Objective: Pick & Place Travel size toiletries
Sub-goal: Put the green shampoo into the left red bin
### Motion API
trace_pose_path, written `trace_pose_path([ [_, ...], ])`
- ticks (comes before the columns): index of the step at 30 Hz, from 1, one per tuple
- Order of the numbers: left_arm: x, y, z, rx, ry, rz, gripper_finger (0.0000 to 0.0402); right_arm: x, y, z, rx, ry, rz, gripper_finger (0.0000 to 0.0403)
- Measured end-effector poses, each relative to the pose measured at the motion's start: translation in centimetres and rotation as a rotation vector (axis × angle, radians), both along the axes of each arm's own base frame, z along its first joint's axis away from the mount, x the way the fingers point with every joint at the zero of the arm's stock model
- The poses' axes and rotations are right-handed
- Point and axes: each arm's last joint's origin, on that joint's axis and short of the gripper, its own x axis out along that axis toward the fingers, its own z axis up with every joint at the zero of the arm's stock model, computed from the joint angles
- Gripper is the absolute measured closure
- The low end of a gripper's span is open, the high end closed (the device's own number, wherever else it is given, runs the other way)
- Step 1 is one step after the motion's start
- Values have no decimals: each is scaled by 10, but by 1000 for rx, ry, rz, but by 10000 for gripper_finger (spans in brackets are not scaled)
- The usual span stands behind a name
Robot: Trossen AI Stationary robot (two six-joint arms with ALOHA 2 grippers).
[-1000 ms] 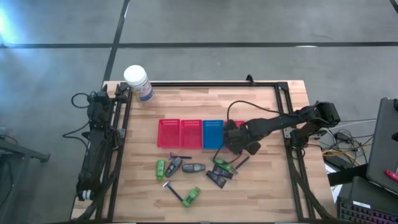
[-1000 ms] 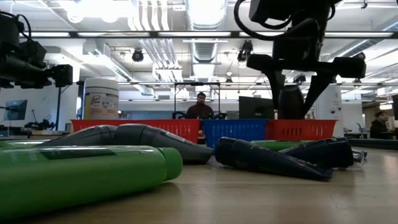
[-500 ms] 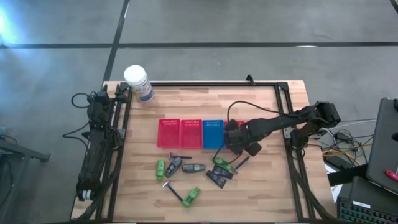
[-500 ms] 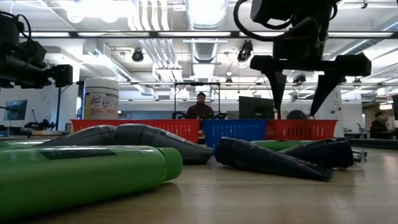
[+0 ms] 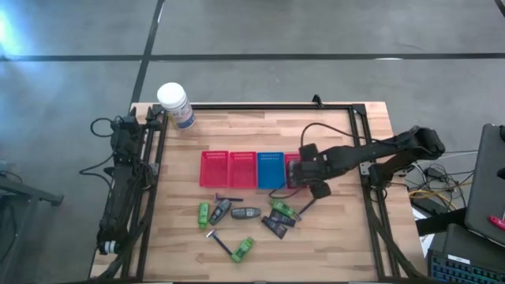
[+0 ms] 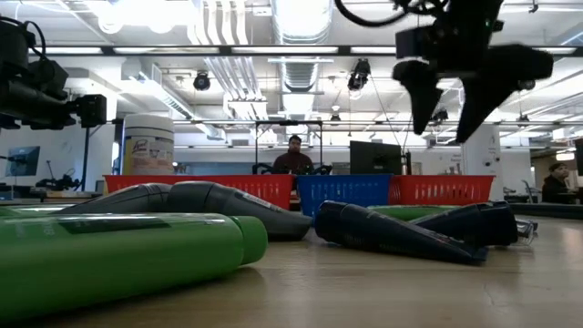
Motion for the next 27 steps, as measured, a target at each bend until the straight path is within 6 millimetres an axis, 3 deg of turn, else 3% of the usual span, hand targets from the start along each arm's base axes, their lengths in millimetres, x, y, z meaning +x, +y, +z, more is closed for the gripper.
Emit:
trace_pose_path([
  [6, 0, 0, 0, 0, 0, 0, 115, -4, -3, 7, 231, -85, -391, 44],
  [12, 0, 0, 0, 0, 0, 0, 115, 3, -8, 2, 506, -80, -650, 44],
  [15, 0, 0, 0, 0, 0, -1, 115, 6, -8, 1, 615, -70, -712, 44],
  [27, 0, 0, 0, 0, 0, 0, 115, 9, -7, 2, 637, -98, -753, 73],
])
